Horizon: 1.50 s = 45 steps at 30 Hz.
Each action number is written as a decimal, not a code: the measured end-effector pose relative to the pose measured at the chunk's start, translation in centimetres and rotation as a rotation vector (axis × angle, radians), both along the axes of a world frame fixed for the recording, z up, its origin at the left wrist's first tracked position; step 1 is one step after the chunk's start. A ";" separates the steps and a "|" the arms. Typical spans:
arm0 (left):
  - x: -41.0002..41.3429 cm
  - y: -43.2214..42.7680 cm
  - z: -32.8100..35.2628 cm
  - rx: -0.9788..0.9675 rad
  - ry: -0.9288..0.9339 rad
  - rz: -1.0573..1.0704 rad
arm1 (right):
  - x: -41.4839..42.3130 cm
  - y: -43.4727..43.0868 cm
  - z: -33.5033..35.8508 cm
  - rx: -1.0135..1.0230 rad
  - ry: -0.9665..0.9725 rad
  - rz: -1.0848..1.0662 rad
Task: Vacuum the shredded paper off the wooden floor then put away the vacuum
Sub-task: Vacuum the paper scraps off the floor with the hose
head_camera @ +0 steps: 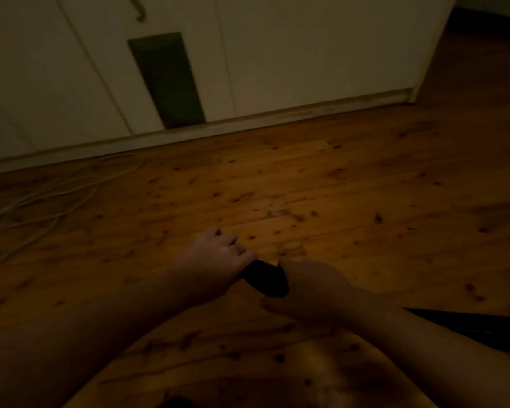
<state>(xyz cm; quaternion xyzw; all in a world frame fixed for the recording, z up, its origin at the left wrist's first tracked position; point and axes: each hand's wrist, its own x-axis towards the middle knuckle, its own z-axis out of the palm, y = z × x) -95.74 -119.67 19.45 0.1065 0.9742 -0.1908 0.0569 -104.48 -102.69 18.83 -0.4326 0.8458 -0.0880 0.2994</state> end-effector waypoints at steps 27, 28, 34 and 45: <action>39.1 -19.5 1.8 0.318 -0.266 1.010 | 20.7 -18.9 -0.9 -0.206 -0.045 0.131; 41.5 -20.6 1.2 0.339 -0.231 1.029 | 22.2 -20.3 -1.0 -0.187 -0.055 0.149; 48.0 -24.0 -4.3 0.487 0.039 1.194 | 26.8 -25.3 -0.8 -0.092 -0.118 0.125; 57.6 -29.8 -8.3 0.740 0.340 1.424 | 33.6 -36.8 0.9 0.005 -0.132 0.166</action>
